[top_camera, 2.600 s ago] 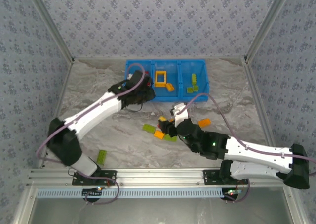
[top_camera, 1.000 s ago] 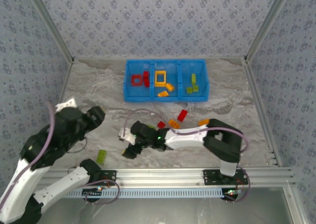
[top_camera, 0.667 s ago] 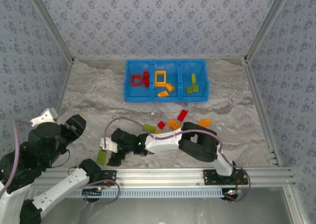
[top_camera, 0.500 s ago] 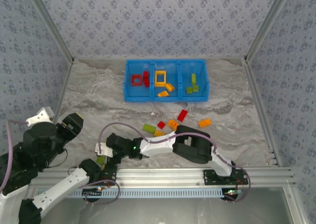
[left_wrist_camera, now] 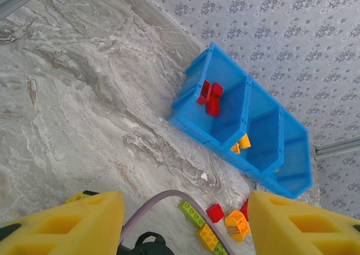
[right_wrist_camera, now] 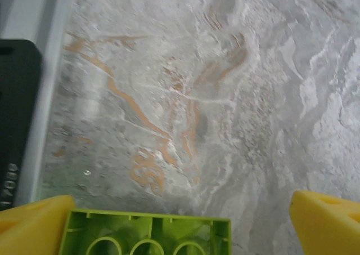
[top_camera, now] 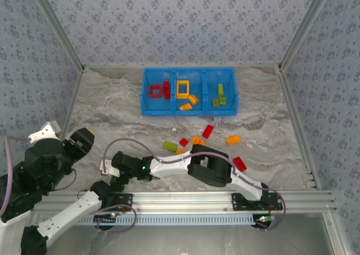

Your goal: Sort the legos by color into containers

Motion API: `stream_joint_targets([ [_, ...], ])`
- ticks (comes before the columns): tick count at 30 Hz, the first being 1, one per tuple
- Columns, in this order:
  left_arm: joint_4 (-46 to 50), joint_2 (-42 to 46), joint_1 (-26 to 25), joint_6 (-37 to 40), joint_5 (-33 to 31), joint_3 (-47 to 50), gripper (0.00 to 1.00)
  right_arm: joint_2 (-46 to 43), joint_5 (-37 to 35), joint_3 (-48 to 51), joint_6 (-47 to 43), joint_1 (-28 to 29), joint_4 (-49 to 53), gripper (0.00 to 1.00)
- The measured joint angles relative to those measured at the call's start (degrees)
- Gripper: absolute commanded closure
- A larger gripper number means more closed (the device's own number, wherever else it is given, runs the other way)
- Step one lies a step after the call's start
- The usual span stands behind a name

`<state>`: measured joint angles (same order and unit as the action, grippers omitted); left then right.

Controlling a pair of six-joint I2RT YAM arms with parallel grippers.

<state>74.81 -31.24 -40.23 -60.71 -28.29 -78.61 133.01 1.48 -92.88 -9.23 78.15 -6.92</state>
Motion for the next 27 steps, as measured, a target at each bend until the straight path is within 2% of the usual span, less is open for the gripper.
stream_joint_targets([
  [16, -3.4, -0.7, 0.0, 0.1, 2.4, 4.9, 0.39, -0.6, -2.7, 1.5, 9.4, -10.1, 2.4, 0.11],
  [21, -5.0, -0.7, 0.0, 0.2, 3.6, 7.8, 0.39, -0.7, -4.0, 1.3, 11.2, -11.1, 3.2, 0.22],
  [27, -6.2, -0.8, 0.0, 0.2, 5.0, 10.5, 0.38, -2.4, -6.7, 3.3, 12.7, -11.0, 3.7, 0.3],
])
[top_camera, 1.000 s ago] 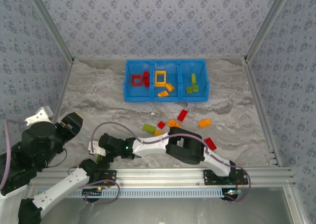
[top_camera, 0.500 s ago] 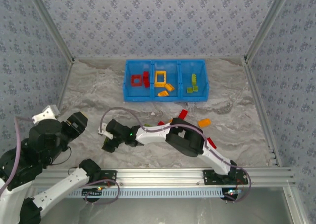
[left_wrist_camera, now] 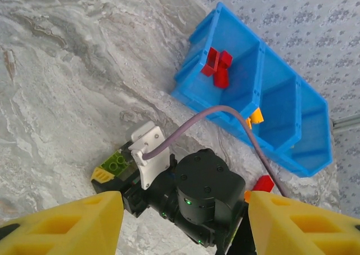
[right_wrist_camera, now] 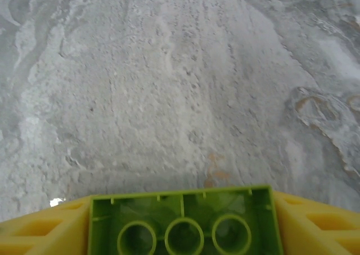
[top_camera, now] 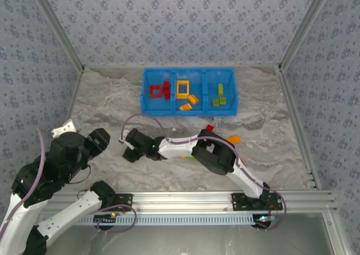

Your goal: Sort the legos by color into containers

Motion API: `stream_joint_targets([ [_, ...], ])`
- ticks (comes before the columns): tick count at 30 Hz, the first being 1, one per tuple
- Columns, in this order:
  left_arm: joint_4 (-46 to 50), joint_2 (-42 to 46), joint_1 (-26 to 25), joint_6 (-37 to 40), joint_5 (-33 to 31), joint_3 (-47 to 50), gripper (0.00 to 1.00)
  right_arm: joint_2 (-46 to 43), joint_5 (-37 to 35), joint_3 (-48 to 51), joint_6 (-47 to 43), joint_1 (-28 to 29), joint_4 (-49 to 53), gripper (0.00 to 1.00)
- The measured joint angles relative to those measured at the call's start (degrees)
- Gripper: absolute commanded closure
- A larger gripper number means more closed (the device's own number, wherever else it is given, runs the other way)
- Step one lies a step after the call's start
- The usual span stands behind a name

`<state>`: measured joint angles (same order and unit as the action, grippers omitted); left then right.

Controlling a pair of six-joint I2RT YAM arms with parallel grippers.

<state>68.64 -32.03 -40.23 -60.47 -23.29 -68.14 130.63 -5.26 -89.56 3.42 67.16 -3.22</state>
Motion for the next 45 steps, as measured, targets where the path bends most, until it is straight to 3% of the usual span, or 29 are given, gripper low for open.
stream_joint_targets([
  [8, -1.4, -2.6, 0.0, 0.9, 5.0, 3.7, 0.37, -8.7, -3.8, 6.3, 0.7, -0.5, 0.5, 0.33],
  [15, -7.5, -9.5, -0.1, 1.5, 15.4, 5.7, 0.38, -28.3, -8.5, 18.8, 3.5, -3.5, 2.1, 0.34],
  [20, -13.8, -21.5, -5.6, 3.4, 19.1, 2.7, 0.38, -45.4, -12.0, 25.0, 8.0, -10.9, 10.0, 0.36],
  [26, -23.2, -38.4, -14.3, 7.3, 18.7, -5.0, 0.38, -56.8, -12.8, 28.2, 13.7, -26.3, 21.2, 0.36],
  [31, -29.3, -46.3, -17.6, 10.3, 17.2, -9.4, 0.38, -53.5, -10.1, 28.0, 15.8, -38.9, 25.9, 0.38],
  [35, -32.5, -51.2, -18.8, 12.7, 16.0, -13.1, 0.38, -42.6, -7.1, 21.2, 13.1, -44.5, 27.5, 0.38],
  [39, -34.7, -54.9, -19.4, 14.6, 16.0, -15.6, 0.38, -34.1, -3.9, 14.7, 2.8, -47.0, 26.9, 0.38],
  [45, -35.7, -57.6, -19.4, 16.5, 16.0, -18.1, 0.38, -28.6, 4.5, 8.5, -14.9, -49.9, 27.3, 0.33],
])
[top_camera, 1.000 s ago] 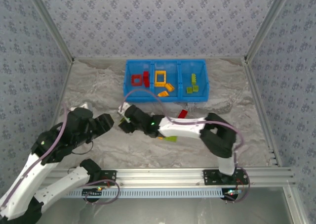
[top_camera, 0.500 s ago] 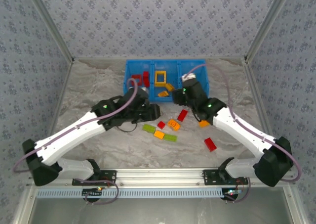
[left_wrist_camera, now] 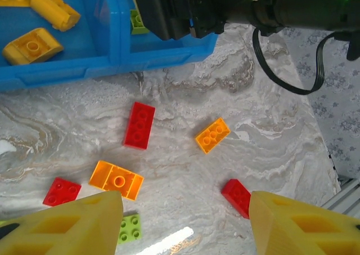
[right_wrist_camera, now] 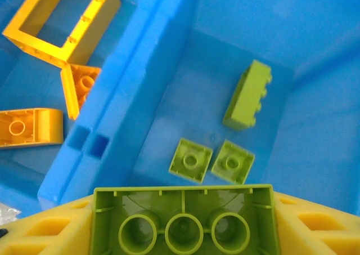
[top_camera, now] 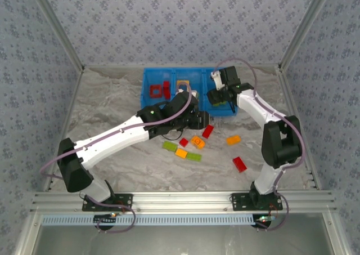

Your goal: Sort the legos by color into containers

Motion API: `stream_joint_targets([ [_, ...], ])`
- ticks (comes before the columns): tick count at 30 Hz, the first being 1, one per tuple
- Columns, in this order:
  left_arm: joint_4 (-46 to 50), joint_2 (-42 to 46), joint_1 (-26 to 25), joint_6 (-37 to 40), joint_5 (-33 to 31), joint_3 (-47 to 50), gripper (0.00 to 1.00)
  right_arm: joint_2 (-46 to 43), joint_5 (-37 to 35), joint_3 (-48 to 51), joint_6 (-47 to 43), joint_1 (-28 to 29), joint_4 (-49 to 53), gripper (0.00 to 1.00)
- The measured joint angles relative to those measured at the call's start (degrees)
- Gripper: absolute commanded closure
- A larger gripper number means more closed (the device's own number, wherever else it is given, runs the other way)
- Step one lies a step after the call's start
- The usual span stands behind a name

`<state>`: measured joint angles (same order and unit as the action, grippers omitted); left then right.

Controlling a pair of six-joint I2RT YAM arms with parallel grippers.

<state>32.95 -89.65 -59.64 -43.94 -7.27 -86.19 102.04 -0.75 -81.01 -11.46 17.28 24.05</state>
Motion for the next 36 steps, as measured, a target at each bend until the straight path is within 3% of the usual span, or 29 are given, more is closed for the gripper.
stream_joint_targets([
  [9, -0.1, -0.8, 0.0, 1.3, 0.6, -1.2, 0.38, 12.1, 4.3, -14.5, -18.9, -2.3, 5.0, 0.28],
  [17, -0.1, -0.8, 1.3, 1.3, 2.5, -1.2, 0.38, 14.3, 9.9, -15.0, -22.9, -6.5, 6.4, 0.25],
  [25, -0.2, -0.8, 2.4, 1.3, 3.8, -1.2, 0.38, 13.5, 10.7, -12.9, -23.8, -6.2, 0.7, 0.22],
  [28, -0.3, -0.7, 2.7, 1.2, 3.8, -0.8, 0.37, 9.0, 10.2, -6.6, -20.9, -6.1, -4.3, 0.22],
  [32, -0.2, 0.9, 3.7, 0.4, 3.5, 3.0, 0.37, -3.6, 6.5, 3.4, -16.3, -3.7, -10.6, 0.22],
  [36, 0.3, 3.8, 5.5, -3.2, 2.9, 8.6, 0.38, -21.7, 2.3, 13.1, -10.1, 5.6, -16.7, 0.21],
])
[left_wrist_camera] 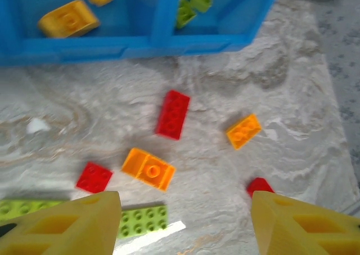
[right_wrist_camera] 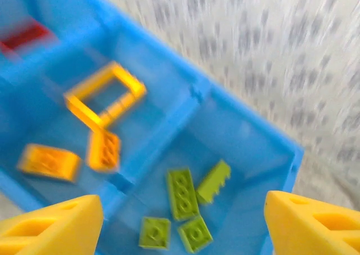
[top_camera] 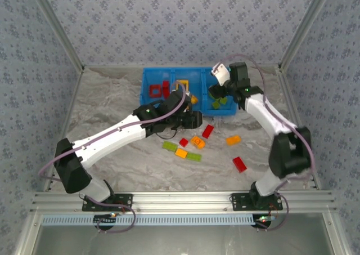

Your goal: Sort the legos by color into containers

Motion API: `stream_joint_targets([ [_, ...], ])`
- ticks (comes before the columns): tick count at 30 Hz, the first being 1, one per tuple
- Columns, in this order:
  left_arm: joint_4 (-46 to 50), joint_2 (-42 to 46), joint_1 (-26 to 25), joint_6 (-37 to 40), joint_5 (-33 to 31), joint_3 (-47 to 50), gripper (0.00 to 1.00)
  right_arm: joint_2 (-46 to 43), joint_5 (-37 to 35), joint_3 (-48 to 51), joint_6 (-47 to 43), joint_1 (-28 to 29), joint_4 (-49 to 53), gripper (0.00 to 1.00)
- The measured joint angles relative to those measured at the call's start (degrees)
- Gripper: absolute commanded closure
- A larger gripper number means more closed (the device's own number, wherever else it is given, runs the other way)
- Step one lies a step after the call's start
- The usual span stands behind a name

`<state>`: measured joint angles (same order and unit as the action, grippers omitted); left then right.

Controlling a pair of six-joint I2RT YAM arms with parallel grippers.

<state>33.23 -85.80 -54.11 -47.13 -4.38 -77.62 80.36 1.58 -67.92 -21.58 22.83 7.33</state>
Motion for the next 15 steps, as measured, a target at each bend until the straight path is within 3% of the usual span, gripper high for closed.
stream_joint_targets([
  [4, 0.5, 3.3, 1.7, -4.0, -0.8, 6.0, 0.42, -16.8, -0.5, 9.9, 11.4, 11.0, -2.4, 0.22],
  [6, 0.9, 3.6, 1.8, -3.9, -1.0, 7.1, 0.41, -22.7, -0.8, 13.9, 18.3, 13.7, -1.4, 0.23],
  [11, 0.7, 2.5, 2.4, 4.3, 0.6, 7.5, 0.38, -32.8, -2.3, 20.9, 38.3, 18.9, 7.5, 0.26],
  [15, 1.7, -3.8, 4.0, 12.2, 3.6, 5.5, 0.38, -38.3, -6.8, 24.6, 52.2, 26.1, 15.6, 0.28],
])
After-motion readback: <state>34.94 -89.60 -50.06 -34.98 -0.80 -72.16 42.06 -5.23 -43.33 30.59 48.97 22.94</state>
